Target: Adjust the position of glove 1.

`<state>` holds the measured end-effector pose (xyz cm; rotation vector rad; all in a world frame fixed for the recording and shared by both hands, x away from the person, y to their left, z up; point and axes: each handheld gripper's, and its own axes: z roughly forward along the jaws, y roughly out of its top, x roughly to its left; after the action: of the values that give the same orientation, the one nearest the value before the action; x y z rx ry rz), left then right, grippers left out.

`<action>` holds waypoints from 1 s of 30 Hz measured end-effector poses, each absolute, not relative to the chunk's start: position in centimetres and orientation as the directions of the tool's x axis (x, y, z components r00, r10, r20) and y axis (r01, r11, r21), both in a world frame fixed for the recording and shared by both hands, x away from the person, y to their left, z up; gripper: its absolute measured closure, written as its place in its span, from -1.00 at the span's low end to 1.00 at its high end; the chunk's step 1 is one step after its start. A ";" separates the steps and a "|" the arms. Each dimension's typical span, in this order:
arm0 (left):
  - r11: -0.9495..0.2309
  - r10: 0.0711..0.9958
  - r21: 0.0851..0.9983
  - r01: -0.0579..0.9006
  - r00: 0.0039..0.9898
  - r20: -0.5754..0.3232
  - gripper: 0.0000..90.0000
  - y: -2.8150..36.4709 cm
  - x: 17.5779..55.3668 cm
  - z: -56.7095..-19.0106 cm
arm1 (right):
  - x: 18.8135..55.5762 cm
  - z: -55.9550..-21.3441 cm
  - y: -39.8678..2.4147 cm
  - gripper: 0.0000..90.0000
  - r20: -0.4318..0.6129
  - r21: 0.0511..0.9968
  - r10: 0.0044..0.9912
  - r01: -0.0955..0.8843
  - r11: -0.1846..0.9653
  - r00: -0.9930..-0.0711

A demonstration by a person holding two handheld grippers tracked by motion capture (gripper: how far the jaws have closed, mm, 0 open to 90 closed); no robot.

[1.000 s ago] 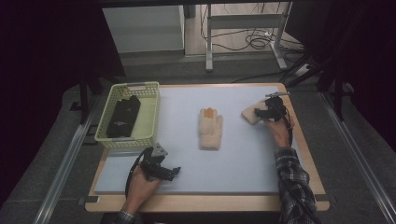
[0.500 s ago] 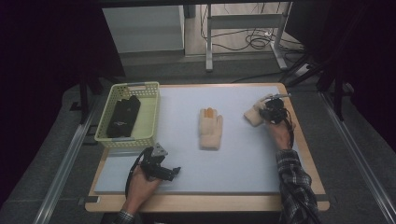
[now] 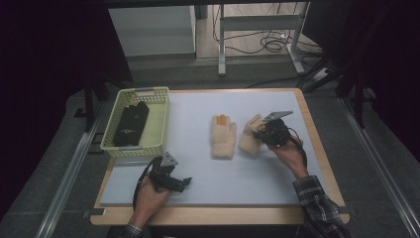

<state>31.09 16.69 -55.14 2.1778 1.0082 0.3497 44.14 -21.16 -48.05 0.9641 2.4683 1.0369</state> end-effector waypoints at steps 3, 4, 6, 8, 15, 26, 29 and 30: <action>-0.452 0.749 0.694 0.560 0.661 -0.045 -0.96 16.7 31.1 -55.1 | 43.9 -49.2 -20.4 0.51 -0.028 0.701 0.666 0.461 0.545 -0.746; -0.452 0.749 0.694 0.560 0.661 -0.045 -0.96 16.7 31.1 -55.1 | 43.7 -49.4 -20.4 0.40 -0.045 0.707 0.679 0.456 0.540 -0.733; -0.452 0.749 0.694 0.560 0.661 -0.045 -0.96 16.7 31.1 -55.1 | 43.5 -49.1 -21.0 0.27 -0.035 0.731 0.700 0.459 0.504 -0.714; -0.452 0.749 0.694 0.560 0.661 -0.045 -0.96 16.7 31.1 -55.1 | 43.2 -48.6 -21.9 0.29 -0.028 0.741 0.727 0.474 0.476 -0.686; -0.452 0.749 0.694 0.560 0.661 -0.045 -0.96 16.7 31.1 -55.1 | 41.7 -49.0 -24.1 0.38 0.012 0.747 0.772 0.519 0.415 -0.635; -0.452 0.749 0.694 0.560 0.661 -0.045 -0.96 16.7 31.1 -55.1 | 42.7 -49.8 -24.0 0.36 0.049 0.784 0.842 0.543 0.300 -0.537; -0.452 0.749 0.695 0.560 0.661 -0.045 -0.96 16.7 31.1 -55.1 | 43.1 -50.6 -23.4 0.28 0.035 0.759 0.846 0.565 0.324 -0.532; -0.452 0.749 0.694 0.560 0.661 -0.045 -0.96 16.7 31.1 -55.1 | 43.2 -51.0 -23.2 0.22 0.024 0.746 0.848 0.574 0.337 -0.529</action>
<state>31.09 16.69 -55.14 2.1792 1.0072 0.3507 43.23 -23.20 -51.03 1.2569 2.2369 1.0208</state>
